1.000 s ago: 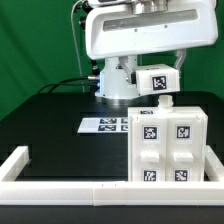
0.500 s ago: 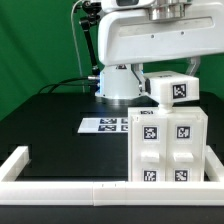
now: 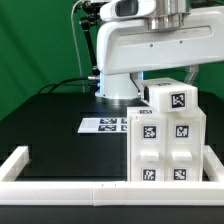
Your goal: Assemble cabinet
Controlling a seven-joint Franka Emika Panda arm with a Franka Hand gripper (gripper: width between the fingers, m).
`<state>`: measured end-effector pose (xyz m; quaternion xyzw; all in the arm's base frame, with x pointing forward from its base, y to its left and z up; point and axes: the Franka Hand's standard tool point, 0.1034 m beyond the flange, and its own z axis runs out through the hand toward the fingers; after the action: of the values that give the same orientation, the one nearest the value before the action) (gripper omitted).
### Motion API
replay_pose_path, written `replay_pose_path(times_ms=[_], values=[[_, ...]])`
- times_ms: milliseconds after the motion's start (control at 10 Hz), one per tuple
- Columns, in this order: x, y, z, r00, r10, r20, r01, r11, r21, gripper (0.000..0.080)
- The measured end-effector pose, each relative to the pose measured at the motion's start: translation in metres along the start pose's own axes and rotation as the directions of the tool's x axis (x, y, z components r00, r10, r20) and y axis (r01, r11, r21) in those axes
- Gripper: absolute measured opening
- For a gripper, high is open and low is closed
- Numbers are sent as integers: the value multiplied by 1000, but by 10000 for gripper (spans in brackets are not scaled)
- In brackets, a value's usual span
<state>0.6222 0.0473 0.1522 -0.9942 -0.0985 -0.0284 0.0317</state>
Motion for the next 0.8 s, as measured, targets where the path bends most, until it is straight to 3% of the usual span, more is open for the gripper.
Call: replay_pose_path(times_ms=[800], values=[[3,0,1,1000,1,-21,-1,1000,-4,543]])
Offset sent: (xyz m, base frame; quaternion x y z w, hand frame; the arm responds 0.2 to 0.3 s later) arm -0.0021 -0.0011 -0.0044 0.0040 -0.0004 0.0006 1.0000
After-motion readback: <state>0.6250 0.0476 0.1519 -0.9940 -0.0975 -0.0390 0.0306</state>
